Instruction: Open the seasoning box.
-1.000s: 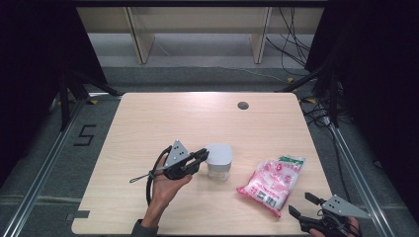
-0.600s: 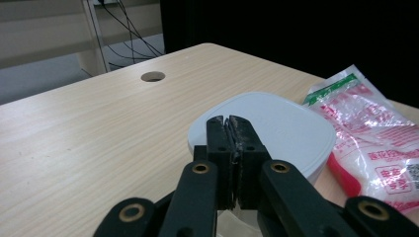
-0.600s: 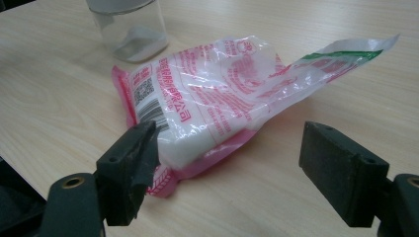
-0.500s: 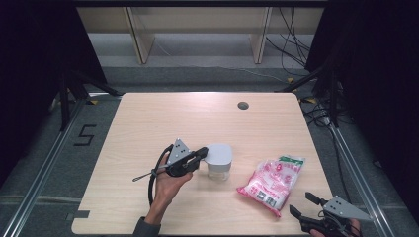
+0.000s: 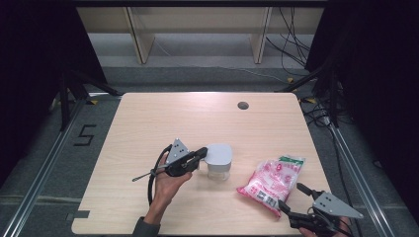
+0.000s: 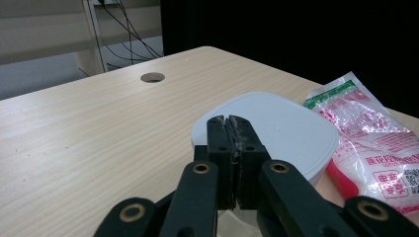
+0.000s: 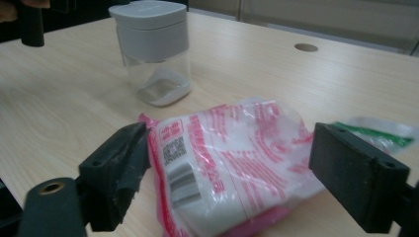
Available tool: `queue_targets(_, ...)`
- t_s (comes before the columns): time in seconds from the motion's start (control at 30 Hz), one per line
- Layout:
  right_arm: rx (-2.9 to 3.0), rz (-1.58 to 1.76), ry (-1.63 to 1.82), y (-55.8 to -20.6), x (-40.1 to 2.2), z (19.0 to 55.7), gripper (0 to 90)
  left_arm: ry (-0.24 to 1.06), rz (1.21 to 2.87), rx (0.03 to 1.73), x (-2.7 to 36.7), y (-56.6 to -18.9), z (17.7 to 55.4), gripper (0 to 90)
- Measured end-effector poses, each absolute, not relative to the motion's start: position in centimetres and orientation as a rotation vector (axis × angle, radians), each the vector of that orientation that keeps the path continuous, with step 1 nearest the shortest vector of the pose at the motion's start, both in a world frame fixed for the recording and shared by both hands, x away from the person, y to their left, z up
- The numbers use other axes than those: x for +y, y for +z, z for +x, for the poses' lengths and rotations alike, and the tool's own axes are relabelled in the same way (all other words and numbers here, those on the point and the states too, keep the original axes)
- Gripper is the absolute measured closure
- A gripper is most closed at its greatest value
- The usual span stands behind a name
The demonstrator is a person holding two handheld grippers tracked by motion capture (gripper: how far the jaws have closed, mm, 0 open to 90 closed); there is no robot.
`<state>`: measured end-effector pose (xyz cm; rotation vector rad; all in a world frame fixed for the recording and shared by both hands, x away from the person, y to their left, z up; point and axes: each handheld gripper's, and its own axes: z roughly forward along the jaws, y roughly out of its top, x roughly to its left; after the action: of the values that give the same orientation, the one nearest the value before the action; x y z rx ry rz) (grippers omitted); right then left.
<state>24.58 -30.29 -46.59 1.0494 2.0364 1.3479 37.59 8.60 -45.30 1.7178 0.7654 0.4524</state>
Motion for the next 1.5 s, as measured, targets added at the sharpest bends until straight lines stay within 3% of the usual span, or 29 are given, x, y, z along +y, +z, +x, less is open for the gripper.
queue_targets(0.07,2.069,1.015,1.335,-46.5,-29.4,25.1,29.9,0.46,1.722,0.756,8.7,-45.3,37.6,87.7)
queue_targets(0.1,2.069,1.015,1.335,-46.5,-29.4,25.1,29.9,0.46,1.722,0.756,8.7,-45.3,37.6,88.3)
queue_targets(0.17,2.098,0.903,1.342,-46.1,-28.1,26.0,42.5,0.471,1.722,0.758,8.7,-45.3,37.6,89.1)
queue_targets(0.23,2.104,0.873,1.335,-45.8,-27.7,26.2,45.1,0.466,1.72,0.761,8.8,-45.3,37.6,89.1)
queue_targets(0.27,2.103,0.875,1.354,-45.2,-26.6,26.6,53.6,0.464,1.72,0.761,8.9,-45.3,37.6,89.0)
queue_targets(0.63,2.171,0.781,1.367,-44.8,-22.5,30.6,78.3,0.454,1.709,0.76,9.0,-45.4,37.7,89.1)
queue_targets(1.0,2.173,0.825,1.369,-45.2,-20.5,33.3,89.4,0.456,1.705,0.764,9.2,-45.5,37.7,89.2)
queue_targets(1.5,2.211,0.796,1.319,-45.0,-18.7,35.2,90.0,0.467,1.7,0.774,9.2,-45.5,37.6,89.3)
